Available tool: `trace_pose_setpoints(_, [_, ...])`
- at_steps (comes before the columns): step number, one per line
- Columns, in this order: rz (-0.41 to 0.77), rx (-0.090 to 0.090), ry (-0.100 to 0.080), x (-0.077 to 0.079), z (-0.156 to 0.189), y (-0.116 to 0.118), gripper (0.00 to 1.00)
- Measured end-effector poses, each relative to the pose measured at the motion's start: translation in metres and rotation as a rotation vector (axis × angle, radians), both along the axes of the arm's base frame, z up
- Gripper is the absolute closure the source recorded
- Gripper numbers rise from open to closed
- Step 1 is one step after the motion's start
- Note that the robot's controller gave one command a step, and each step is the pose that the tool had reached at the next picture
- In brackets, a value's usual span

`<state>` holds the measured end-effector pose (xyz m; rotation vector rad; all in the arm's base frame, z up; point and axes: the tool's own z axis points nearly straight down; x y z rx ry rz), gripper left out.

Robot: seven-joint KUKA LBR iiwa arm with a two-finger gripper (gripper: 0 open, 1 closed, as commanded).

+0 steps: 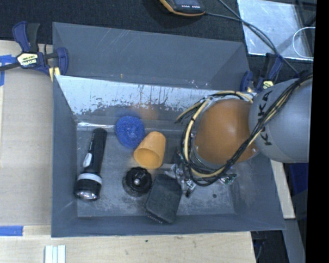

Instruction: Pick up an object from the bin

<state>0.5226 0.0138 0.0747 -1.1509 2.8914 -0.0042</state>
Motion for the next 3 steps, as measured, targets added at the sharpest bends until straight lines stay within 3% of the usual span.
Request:
trace_pose_setpoints(2, [0.000,-0.001,0.011,-0.003,0.012,0.000,1.00])
trace_pose_setpoints(3, [0.000,-0.001,0.014,-0.004,0.040,0.000,1.00])
